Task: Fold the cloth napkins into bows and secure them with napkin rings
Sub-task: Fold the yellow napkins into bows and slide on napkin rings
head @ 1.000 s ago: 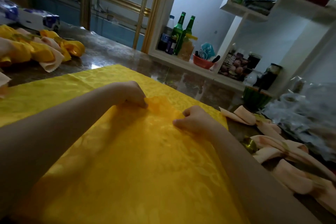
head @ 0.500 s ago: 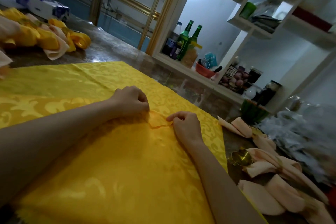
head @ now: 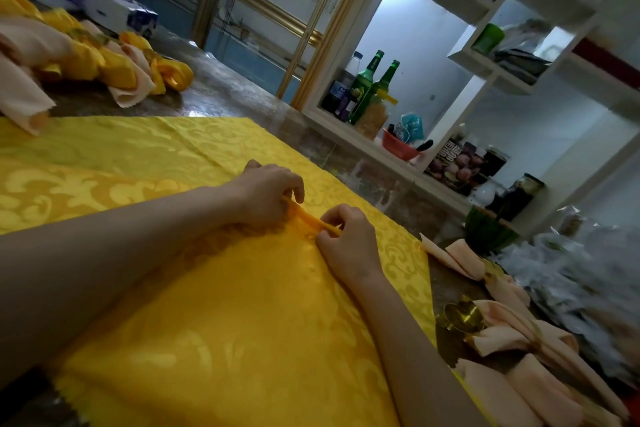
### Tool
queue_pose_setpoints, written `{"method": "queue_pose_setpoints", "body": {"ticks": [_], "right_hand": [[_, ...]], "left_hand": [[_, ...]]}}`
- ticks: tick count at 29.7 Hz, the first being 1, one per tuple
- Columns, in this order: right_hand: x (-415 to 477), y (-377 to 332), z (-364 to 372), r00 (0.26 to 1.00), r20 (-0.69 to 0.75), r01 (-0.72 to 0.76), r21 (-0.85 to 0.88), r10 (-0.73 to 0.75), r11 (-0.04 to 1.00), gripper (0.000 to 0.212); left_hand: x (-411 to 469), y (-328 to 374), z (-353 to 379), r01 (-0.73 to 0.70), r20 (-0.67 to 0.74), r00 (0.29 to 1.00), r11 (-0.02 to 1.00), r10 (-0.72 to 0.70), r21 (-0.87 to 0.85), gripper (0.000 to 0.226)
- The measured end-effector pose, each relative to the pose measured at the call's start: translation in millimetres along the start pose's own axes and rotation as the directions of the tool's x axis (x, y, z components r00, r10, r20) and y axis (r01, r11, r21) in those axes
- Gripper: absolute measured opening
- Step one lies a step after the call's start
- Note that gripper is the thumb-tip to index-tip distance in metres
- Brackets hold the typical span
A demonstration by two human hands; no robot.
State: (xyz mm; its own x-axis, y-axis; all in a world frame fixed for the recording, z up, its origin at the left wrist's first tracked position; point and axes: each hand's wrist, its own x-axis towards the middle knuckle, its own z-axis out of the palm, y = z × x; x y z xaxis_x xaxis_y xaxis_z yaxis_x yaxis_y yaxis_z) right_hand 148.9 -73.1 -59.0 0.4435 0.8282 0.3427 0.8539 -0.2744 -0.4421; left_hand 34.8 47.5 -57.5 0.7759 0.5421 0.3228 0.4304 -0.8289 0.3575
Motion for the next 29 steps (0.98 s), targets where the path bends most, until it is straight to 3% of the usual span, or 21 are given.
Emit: {"method": "queue_pose_setpoints", "body": {"ticks": [5,8,12,17,19,22,29], "right_hand": [[-7,-2,-1,0.999,0.031,0.039,0.025,-0.040,0.999,0.032],[-11,-3,-4,0.998,0.056,-0.002,0.081,-0.003,0.997,0.016],[-10,4,-4,0.999,0.032,-0.040,0.177,0.035,0.983,0.012],[-7,7,-8,0.999,0.037,-0.020,0.163,0.014,0.986,0.003],[-6,7,-9,0.999,0.035,-0.016,0.153,0.011,0.988,0.009],[-7,7,-10,0.998,0.059,-0.030,0.128,0.023,0.991,0.023],[-11,-1,-4,0.985,-0.014,0.167,-0.133,-0.170,0.977,0.017]], "left_hand": [[-1,5,-12,-0.079,0.006,0.997,0.994,0.079,0.072,0.014],[1,11,-13,-0.075,0.085,0.994,0.997,0.072,0.032,0.011],[2,10,-10,-0.042,0.155,0.987,0.995,0.028,0.087,0.020],[3,3,-10,0.028,0.166,0.986,0.982,0.003,-0.189,0.009],[3,4,-13,0.041,0.195,0.981,0.977,0.001,-0.210,0.021],[2,7,-15,0.019,0.214,0.977,0.993,0.007,-0.118,0.027],[-4,20,-11,-0.147,0.094,0.986,0.980,0.135,0.136,0.020]]}}
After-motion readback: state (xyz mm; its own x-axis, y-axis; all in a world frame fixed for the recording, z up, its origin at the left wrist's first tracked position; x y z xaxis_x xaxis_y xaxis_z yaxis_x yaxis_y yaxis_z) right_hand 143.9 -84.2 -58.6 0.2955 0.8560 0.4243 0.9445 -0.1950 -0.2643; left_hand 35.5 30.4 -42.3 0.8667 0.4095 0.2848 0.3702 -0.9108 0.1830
